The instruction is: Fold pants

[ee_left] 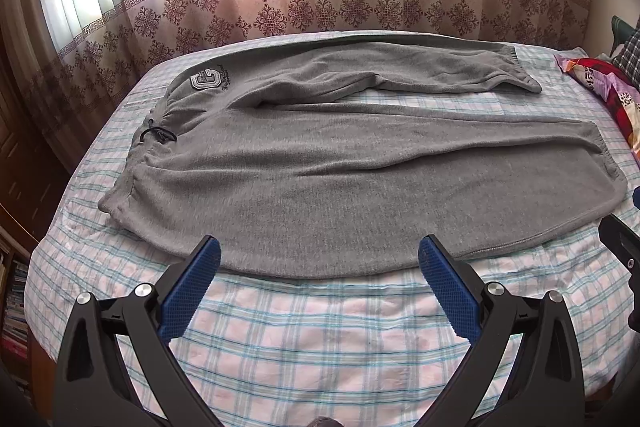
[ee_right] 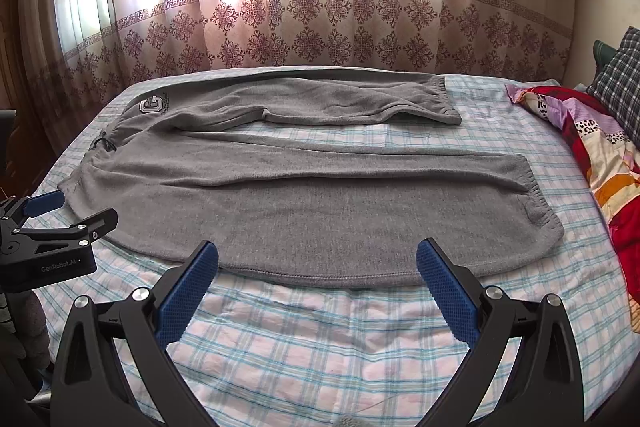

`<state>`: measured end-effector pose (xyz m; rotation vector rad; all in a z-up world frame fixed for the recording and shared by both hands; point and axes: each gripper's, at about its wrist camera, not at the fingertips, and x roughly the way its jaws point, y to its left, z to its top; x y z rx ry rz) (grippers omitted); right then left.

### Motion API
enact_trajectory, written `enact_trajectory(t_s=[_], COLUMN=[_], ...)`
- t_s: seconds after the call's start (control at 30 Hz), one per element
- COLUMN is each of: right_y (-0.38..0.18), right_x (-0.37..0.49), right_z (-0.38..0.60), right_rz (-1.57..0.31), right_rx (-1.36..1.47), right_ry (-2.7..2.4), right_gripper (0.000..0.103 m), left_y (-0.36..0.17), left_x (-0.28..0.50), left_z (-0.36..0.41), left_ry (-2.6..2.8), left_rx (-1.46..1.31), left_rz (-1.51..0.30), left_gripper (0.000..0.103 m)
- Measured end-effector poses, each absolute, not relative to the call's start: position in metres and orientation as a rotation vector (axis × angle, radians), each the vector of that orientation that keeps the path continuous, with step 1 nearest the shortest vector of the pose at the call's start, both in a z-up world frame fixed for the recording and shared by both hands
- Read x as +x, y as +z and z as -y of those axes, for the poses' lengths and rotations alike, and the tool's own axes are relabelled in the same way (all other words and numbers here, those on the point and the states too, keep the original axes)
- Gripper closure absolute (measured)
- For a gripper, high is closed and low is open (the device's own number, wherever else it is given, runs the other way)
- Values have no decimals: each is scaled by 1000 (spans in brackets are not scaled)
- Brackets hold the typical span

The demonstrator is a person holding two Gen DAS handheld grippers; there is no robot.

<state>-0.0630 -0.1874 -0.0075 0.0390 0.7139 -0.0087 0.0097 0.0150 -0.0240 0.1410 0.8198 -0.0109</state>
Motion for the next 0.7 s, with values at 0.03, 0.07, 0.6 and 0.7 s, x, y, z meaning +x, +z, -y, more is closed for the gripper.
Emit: enact_trajectory(t_s=[0.03,0.07,0.6,0.7], right_y=[-8,-8,-14,-16], right_x=[-63,-63,-64,-64], right_z=[187,187,190,189], right_rz=[-713,-712,-730,-733], right_rx=[40,40,46,47], right_ry=[-9,-9,-19,-18], right_gripper=[5,5,5,5], left_y=[-24,-24,-27,-28], left_x=[9,9,12,13], left_z=[-15,-15,-13,-12], left_ry=[-10,-10,-2,-2], left_rx=[140,140,144,145], left_rz=[-819,-819,-835,-838], left_gripper=[2,2,2,2])
